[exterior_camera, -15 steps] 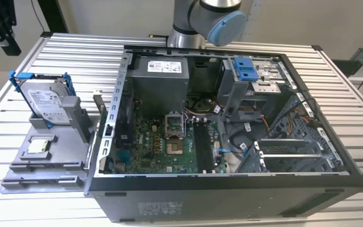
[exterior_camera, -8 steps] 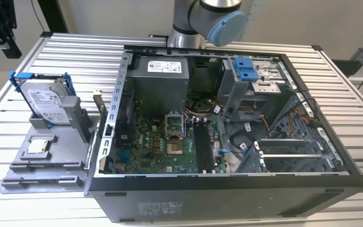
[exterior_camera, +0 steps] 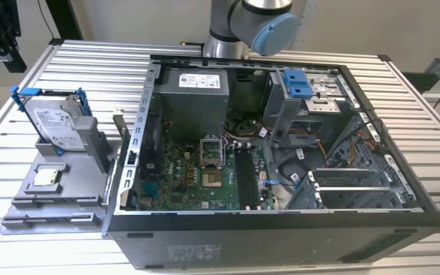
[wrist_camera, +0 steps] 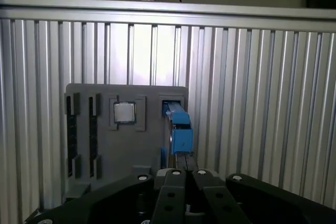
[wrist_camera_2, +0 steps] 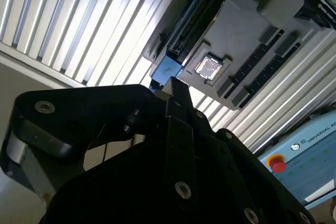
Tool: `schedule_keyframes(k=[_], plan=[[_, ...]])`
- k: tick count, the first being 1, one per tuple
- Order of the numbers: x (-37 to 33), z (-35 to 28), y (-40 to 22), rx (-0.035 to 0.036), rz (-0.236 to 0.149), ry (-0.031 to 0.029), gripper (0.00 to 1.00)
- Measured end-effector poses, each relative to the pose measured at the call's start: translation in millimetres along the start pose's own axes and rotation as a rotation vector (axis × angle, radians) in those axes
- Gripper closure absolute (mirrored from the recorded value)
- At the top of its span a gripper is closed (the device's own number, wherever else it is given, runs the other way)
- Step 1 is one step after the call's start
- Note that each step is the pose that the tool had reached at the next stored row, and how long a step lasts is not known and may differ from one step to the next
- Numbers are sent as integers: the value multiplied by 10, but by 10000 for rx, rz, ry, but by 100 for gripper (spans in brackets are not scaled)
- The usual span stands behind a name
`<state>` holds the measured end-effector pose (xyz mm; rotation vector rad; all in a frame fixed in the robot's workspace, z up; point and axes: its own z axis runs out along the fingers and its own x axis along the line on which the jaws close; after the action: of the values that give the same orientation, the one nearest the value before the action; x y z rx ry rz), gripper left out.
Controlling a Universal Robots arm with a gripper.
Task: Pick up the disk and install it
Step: 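Pick up the disk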
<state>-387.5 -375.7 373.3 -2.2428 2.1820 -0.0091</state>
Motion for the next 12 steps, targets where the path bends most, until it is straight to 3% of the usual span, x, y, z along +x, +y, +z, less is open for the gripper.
schedule_keyframes(k=[2, 3, 12], plan=[[0, 1, 0, 0, 0, 0, 100], [0, 2, 0, 0, 0, 0, 0], [0, 10, 0, 0, 0, -1, 0]])
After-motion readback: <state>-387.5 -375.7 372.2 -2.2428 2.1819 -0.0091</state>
